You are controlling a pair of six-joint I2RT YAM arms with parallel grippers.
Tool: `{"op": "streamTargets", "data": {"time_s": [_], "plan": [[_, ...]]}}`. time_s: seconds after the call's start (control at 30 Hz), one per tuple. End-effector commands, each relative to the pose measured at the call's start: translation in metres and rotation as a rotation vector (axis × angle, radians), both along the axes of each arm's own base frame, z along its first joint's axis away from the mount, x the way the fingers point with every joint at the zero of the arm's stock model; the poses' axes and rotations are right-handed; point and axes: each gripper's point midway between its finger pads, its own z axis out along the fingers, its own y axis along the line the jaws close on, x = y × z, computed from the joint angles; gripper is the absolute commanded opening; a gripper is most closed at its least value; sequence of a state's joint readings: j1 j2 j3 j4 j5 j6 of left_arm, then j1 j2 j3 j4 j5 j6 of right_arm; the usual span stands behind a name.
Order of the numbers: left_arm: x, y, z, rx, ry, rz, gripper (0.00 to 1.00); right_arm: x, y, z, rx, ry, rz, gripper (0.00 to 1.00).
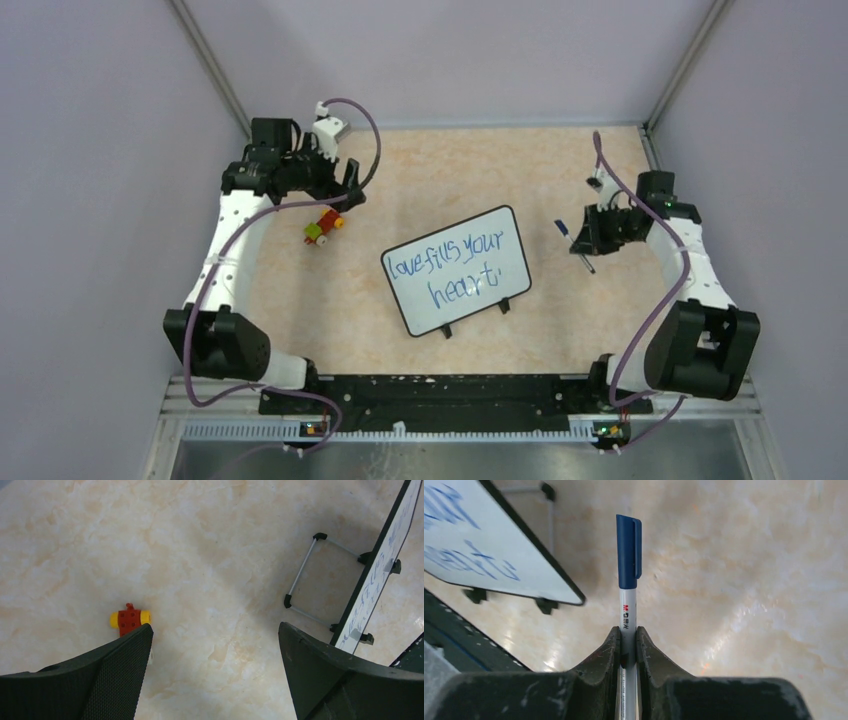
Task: Write a sentence on the whiteboard
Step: Put down the whiteboard marker at the center of the board.
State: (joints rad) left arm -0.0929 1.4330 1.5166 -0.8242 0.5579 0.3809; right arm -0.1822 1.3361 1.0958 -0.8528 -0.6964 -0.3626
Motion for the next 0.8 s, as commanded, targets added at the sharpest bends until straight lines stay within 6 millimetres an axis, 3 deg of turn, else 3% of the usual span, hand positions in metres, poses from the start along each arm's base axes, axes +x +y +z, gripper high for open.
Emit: {"op": "streamTargets", "data": {"time_s": [0.0, 0.1, 0.3, 0.5, 0.77], "plan": [[-0.002, 0.003, -0.014, -0.096, 0.061, 0.034, 0.99, -0.004, -0.049, -0.045, -0.279, 0.000, -0.072, 0.00], [-0.008, 0.008, -0.035, -0.097, 0.094, 0.053, 0.99, -0.008, -0.062, -0.071, -0.339, 0.045, -0.102, 0.00], [-0.016, 0.007, -0.046, -0.110, 0.078, 0.055, 0.99, -0.008, -0.081, -0.101, -0.424, 0.077, -0.171, 0.00], [-0.018, 0.006, -0.048, -0.119, 0.072, 0.052, 0.99, -0.010, -0.087, -0.115, -0.451, 0.116, -0.205, 0.00], [-0.021, 0.004, -0.060, -0.130, 0.098, 0.047, 0.99, -0.020, -0.086, -0.133, -0.442, 0.218, -0.186, 0.16]]}}
